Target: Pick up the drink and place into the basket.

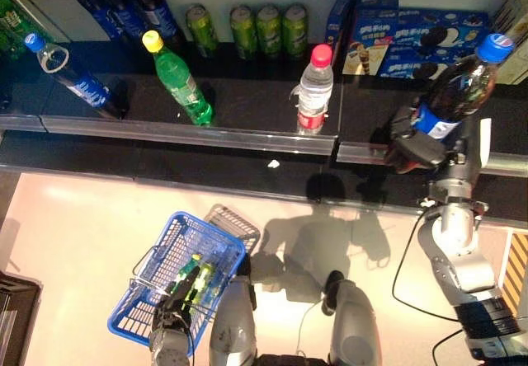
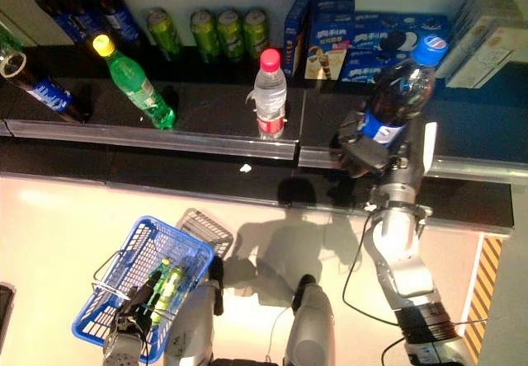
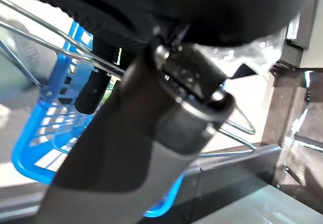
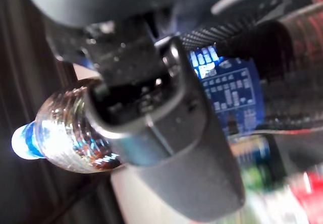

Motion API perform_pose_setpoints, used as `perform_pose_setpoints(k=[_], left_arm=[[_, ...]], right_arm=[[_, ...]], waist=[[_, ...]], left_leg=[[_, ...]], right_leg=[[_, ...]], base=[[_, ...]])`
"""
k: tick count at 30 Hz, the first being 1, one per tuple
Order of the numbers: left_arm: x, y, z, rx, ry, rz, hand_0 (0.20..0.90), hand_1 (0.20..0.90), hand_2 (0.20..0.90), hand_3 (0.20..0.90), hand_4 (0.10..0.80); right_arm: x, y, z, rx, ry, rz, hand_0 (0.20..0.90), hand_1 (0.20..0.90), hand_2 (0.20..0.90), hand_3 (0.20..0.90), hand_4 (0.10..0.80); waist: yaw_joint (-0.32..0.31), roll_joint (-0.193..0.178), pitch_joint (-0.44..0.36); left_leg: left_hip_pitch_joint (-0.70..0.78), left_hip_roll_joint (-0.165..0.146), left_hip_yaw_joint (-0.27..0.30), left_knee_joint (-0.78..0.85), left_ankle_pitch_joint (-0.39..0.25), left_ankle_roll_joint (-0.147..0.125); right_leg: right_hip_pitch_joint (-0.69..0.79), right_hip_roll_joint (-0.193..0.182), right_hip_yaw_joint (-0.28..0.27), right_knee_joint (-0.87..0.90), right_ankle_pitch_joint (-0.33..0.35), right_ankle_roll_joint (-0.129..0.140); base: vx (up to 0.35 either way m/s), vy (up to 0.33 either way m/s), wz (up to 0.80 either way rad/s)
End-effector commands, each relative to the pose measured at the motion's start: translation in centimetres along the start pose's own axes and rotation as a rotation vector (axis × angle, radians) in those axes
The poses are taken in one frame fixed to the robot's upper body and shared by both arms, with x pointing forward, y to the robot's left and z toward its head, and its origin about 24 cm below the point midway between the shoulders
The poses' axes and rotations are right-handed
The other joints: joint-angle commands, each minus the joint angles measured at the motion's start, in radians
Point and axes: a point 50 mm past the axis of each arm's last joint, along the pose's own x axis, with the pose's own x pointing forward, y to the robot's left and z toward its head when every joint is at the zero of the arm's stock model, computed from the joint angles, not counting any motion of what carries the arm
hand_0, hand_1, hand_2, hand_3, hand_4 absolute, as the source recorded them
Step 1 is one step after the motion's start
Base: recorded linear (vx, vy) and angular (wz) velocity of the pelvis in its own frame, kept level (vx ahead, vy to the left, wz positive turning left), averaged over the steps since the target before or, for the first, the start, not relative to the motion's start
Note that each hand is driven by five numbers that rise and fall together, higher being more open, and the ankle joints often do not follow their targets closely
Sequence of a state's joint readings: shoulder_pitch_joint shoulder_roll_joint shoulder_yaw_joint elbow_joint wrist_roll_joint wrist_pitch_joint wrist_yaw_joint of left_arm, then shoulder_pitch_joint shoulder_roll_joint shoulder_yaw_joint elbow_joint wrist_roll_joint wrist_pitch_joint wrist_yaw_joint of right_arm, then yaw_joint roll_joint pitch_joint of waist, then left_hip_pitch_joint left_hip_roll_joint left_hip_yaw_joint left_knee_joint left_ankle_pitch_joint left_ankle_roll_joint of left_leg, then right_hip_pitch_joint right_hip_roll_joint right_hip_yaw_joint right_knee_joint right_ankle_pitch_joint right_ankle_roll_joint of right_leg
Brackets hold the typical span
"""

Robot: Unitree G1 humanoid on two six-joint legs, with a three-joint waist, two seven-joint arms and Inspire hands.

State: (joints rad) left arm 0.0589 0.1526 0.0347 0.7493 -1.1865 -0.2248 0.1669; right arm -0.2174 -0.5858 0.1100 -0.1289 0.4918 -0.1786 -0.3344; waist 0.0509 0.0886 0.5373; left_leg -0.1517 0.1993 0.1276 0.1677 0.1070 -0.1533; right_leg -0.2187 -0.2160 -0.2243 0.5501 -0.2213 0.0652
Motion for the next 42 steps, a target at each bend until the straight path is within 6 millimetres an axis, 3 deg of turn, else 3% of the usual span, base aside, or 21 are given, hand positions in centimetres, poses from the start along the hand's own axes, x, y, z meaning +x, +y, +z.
perform_pose_setpoints(k=[1,8,16,21,27,32,42], left_arm=[[-0.9,-2.7,6.4,0.026,-0.325,-0.267,0.300,0.300,0.300,0.200,0.100],[-2.4,-5.2,6.7,0.063,-0.349,-0.428,0.300,0.300,0.300,0.200,0.100],[-4.2,-8.4,6.4,0.097,-0.311,-0.624,0.300,0.300,0.300,0.200,0.100],[-5.4,-10.2,6.5,0.147,-0.311,-0.758,0.300,0.300,0.300,0.200,0.100],[-9.9,-14.5,6.4,0.240,-0.266,-1.124,0.300,0.300,0.300,0.200,0.100],[-12.1,-16.1,6.7,0.213,-0.236,-1.298,0.300,0.300,0.300,0.200,0.100],[-16.9,-18.8,6.5,0.197,-0.093,-1.731,0.300,0.300,0.300,0.200,0.100]], right_arm=[[0.6,3.7,8.2,0.213,-0.403,0.306,0.300,0.300,0.300,0.200,0.100],[-1.7,8.3,7.6,0.414,-0.297,0.661,0.300,0.300,0.300,0.200,0.100],[-2.6,12.6,7.9,0.501,-0.247,0.806,0.300,0.300,0.300,0.200,0.100],[-2.5,14.1,8.0,0.498,-0.238,0.794,0.300,0.300,0.300,0.200,0.100],[-1.7,15.8,7.3,0.509,-0.188,0.665,0.300,0.300,0.300,0.200,0.100],[-1.2,16.5,6.9,0.504,-0.169,0.613,0.300,0.300,0.300,0.200,0.100],[-1.1,19.1,3.2,0.446,0.001,0.590,0.300,0.300,0.300,0.200,0.100]], waist=[[-0.015,-0.040,-0.189],[0.025,-0.038,-0.223],[0.114,-0.042,-0.248],[0.166,-0.041,-0.245],[0.256,-0.039,-0.228],[0.290,-0.031,-0.222],[0.374,-0.017,-0.208]], left_leg=[[0.033,0.016,0.025,0.070,0.010,0.004],[0.070,0.001,0.012,-0.004,0.007,0.006],[0.078,-0.027,-0.054,-0.065,-0.007,0.014],[0.055,-0.043,-0.103,-0.056,-0.009,0.017],[0.028,-0.090,-0.204,-0.045,-0.009,0.026],[0.013,-0.115,-0.247,-0.038,-0.009,0.030],[-0.020,-0.177,-0.335,-0.027,-0.009,0.043]], right_leg=[[0.137,0.028,-0.013,-0.200,0.074,-0.018],[0.197,0.029,-0.036,-0.271,0.094,-0.008],[0.249,0.022,-0.093,-0.318,0.110,-0.001],[0.262,0.023,-0.126,-0.321,0.106,-0.007],[0.290,0.023,-0.185,-0.333,0.115,-0.007],[0.300,0.020,-0.211,-0.340,0.120,-0.003],[0.317,0.001,-0.284,-0.338,0.120,0.007]], base=[[0.010,0.040,0.12],[0.005,0.031,0.12],[0.008,-0.007,0.26],[-0.004,-0.048,0.31],[0.008,-0.056,0.43],[0.009,-0.007,0.31],[0.022,0.004,0.32]])
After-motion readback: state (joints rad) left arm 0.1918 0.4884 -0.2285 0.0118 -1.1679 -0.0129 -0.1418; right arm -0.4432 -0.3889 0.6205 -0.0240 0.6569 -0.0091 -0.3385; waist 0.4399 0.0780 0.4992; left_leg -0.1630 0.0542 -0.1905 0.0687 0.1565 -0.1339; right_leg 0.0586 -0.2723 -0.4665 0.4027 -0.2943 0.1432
